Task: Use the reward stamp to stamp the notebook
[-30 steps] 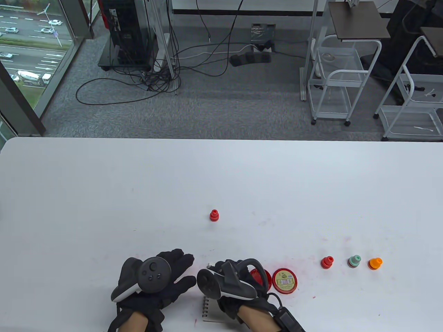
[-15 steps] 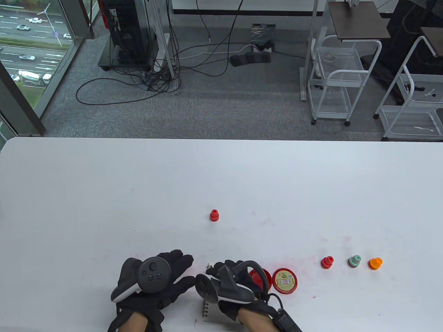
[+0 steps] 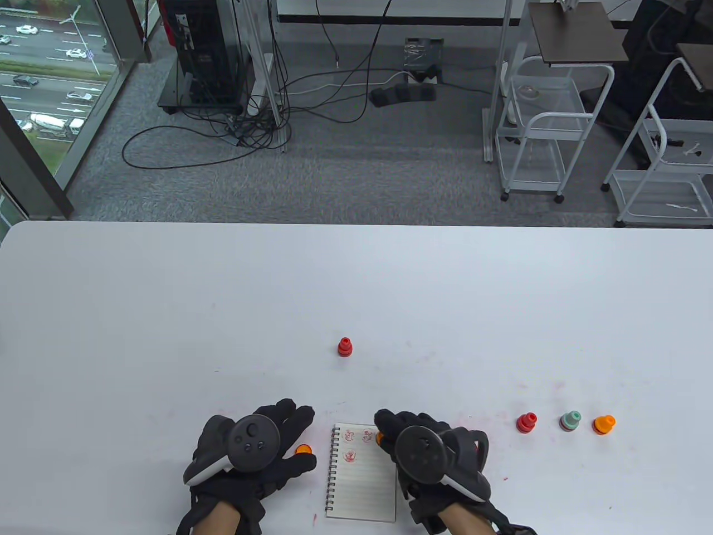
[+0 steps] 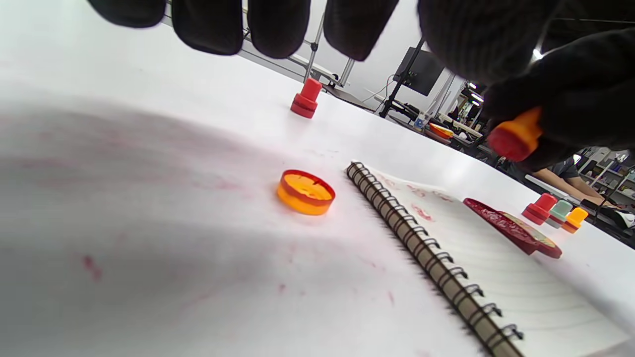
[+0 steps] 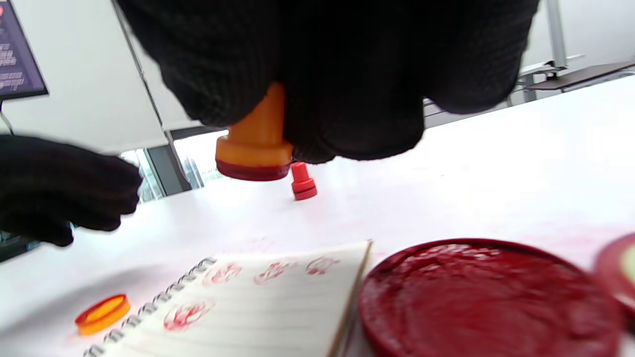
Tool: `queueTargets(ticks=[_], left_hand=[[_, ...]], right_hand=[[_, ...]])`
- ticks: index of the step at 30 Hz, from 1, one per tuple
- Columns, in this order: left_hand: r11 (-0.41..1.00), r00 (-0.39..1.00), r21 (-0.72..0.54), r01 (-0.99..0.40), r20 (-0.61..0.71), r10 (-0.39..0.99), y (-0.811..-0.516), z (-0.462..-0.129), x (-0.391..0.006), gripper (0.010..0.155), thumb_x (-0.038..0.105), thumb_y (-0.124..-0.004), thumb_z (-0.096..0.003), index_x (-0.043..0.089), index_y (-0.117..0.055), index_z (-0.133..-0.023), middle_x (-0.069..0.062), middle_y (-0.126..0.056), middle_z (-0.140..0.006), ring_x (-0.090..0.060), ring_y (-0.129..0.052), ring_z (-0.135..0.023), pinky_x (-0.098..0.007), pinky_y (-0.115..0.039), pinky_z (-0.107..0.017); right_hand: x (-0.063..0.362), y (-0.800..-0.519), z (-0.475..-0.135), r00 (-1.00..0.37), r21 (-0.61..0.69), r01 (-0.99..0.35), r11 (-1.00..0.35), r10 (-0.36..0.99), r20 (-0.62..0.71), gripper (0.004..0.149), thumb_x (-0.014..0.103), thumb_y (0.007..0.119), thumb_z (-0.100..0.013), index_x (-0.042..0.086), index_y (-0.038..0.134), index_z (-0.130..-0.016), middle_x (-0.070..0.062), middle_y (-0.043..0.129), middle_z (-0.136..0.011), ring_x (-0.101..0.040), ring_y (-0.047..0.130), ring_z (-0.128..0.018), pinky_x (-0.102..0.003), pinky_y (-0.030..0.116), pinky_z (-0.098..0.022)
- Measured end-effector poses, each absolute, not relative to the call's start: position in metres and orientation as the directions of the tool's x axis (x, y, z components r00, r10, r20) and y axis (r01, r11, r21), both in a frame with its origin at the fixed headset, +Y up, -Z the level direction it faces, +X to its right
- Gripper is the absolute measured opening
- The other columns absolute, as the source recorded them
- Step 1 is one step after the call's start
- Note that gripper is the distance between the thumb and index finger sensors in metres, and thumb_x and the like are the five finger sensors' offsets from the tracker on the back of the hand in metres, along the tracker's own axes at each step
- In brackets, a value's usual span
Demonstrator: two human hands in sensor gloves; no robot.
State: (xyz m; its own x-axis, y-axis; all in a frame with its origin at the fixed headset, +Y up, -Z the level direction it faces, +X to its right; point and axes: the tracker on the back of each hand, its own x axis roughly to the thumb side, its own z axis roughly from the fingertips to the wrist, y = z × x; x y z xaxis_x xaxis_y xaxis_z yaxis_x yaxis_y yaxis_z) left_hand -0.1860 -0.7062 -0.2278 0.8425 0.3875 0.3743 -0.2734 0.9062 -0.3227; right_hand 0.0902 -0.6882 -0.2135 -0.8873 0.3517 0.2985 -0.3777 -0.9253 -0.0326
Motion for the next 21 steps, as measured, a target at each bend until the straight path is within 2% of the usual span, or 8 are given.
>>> queueTargets(ticks=[5, 8, 11, 17, 21], left_hand=[[0.919, 0.863, -0.327, -0.218, 0.374, 0.338, -0.714, -0.230, -0.181, 0.081, 0.056, -0.076, -0.0462, 0.022, -0.055, -0.117, -0.018, -0.054, -0.120, -0.048, -0.062, -0.104, -0.066, -0.058, -0.073], [0.931, 0.885, -0.331, -0.153, 0.373, 0.278, -0.721, -0.232, -0.177, 0.080, 0.053, -0.078, -0.0462, 0.020, -0.056, -0.116, -0.019, -0.057, -0.117, -0.046, -0.063, -0.102, -0.065, -0.057, -0.073], [0.937, 0.897, -0.331, -0.112, 0.372, 0.239, -0.726, -0.235, -0.175, 0.079, 0.050, -0.080, -0.0459, 0.019, -0.057, -0.115, -0.018, -0.061, -0.113, -0.043, -0.067, -0.099, -0.064, -0.058, -0.073], [0.942, 0.904, -0.329, -0.062, 0.382, 0.193, -0.731, -0.237, -0.171, 0.077, 0.045, -0.084, -0.0441, 0.017, -0.061, -0.112, -0.014, -0.071, -0.105, -0.039, -0.072, -0.093, -0.062, -0.061, -0.072], [0.930, 0.909, -0.366, -0.030, 0.376, 0.178, -0.735, -0.238, -0.167, 0.077, 0.046, -0.084, -0.0441, 0.020, -0.060, -0.113, -0.014, -0.067, -0.105, -0.039, -0.065, -0.094, -0.062, -0.057, -0.073]], right_hand=[[0.117, -0.692, -0.202, -0.851, -0.113, -0.495, -0.862, 0.453, 0.266, 0.045, 0.031, 0.085, -0.040, 0.022, 0.087, -0.084, -0.009, 0.100, -0.075, -0.027, 0.102, -0.052, -0.049, 0.087, -0.046], [0.124, -0.689, -0.197, -0.820, -0.119, -0.551, -0.826, 0.510, 0.259, 0.045, 0.032, 0.085, -0.040, 0.021, 0.087, -0.084, -0.009, 0.101, -0.074, -0.027, 0.102, -0.052, -0.049, 0.087, -0.045], [0.124, -0.686, -0.196, -0.814, -0.151, -0.563, -0.812, 0.514, 0.271, 0.045, 0.032, 0.085, -0.040, 0.021, 0.087, -0.084, -0.009, 0.100, -0.074, -0.026, 0.102, -0.051, -0.049, 0.087, -0.045], [0.122, -0.691, -0.197, -0.815, -0.128, -0.555, -0.822, 0.507, 0.282, 0.045, 0.032, 0.085, -0.040, 0.021, 0.086, -0.084, -0.009, 0.100, -0.074, -0.026, 0.102, -0.052, -0.049, 0.087, -0.045], [0.122, -0.695, -0.198, -0.819, -0.116, -0.548, -0.828, 0.504, 0.274, 0.045, 0.032, 0.085, -0.040, 0.021, 0.086, -0.084, -0.009, 0.100, -0.074, -0.026, 0.102, -0.052, -0.049, 0.087, -0.046]])
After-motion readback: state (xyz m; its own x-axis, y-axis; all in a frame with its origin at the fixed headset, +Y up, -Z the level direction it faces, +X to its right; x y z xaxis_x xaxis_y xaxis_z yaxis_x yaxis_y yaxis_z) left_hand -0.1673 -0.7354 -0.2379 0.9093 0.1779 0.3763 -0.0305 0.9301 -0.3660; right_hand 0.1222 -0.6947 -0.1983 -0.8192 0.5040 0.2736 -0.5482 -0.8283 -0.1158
